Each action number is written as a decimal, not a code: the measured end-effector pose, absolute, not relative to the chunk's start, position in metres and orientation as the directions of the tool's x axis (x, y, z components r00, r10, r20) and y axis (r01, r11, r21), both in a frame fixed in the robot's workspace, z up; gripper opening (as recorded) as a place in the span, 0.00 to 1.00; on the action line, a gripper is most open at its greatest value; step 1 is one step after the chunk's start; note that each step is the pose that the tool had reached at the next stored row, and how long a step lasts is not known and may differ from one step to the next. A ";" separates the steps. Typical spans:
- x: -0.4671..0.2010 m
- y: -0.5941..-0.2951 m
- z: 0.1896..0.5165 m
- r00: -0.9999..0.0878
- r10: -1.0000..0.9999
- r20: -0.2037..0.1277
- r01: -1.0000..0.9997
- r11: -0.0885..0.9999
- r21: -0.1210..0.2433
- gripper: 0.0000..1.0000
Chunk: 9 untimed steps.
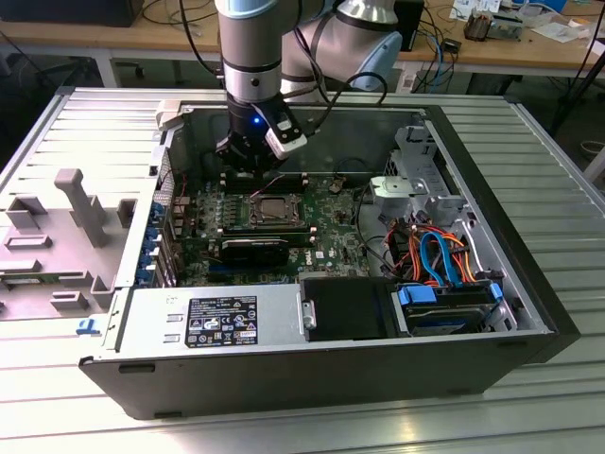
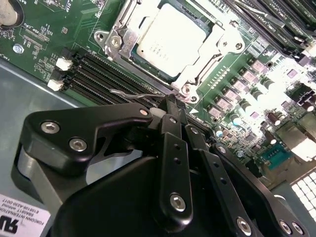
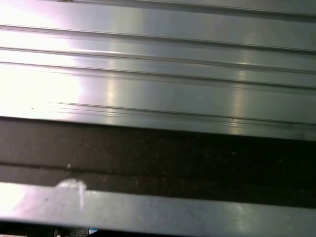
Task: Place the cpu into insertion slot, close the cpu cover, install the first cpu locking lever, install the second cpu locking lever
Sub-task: 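Install the first cpu locking lever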
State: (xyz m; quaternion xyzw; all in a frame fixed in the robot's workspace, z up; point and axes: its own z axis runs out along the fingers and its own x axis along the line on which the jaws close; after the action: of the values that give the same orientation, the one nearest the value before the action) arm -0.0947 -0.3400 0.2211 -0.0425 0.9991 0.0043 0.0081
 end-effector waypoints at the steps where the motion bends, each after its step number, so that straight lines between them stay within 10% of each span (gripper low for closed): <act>1: -0.095 -0.340 0.221 -0.996 -0.086 -0.017 -0.086 0.996 0.007 0.11; 9: -0.090 -0.340 0.215 -0.995 -0.095 -0.016 -0.095 0.995 0.005 0.11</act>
State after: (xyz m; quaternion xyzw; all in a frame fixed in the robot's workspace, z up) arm -0.0898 -0.3400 0.2153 -0.0476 0.9988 0.0029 0.0080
